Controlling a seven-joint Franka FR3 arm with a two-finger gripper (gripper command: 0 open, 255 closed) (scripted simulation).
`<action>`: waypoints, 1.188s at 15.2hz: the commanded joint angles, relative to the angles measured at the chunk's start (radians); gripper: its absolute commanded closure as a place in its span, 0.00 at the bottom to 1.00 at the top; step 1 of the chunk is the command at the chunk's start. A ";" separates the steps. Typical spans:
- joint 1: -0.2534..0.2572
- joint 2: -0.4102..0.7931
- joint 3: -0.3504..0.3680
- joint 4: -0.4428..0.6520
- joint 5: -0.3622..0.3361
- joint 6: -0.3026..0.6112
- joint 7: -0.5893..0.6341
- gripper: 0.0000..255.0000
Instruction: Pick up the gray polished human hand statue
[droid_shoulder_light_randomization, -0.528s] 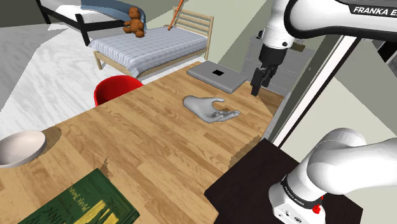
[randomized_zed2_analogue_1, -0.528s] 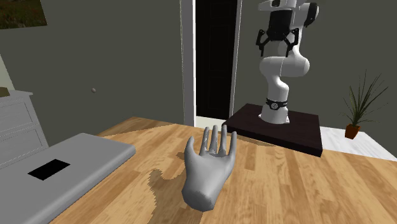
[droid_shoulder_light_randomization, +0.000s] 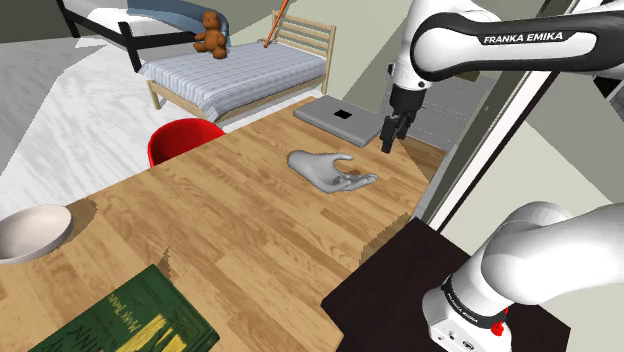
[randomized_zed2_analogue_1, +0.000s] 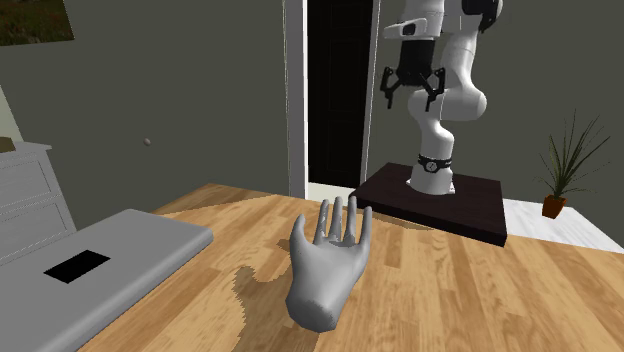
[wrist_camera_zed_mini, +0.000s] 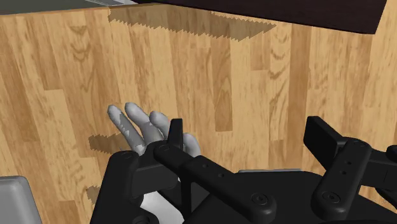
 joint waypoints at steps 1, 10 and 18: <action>-0.004 0.061 -0.014 0.010 -0.016 0.051 -0.024 0.00; -0.025 0.389 -0.080 0.115 -0.065 0.269 -0.137 0.00; -0.049 0.700 -0.113 0.297 -0.069 0.398 -0.234 0.00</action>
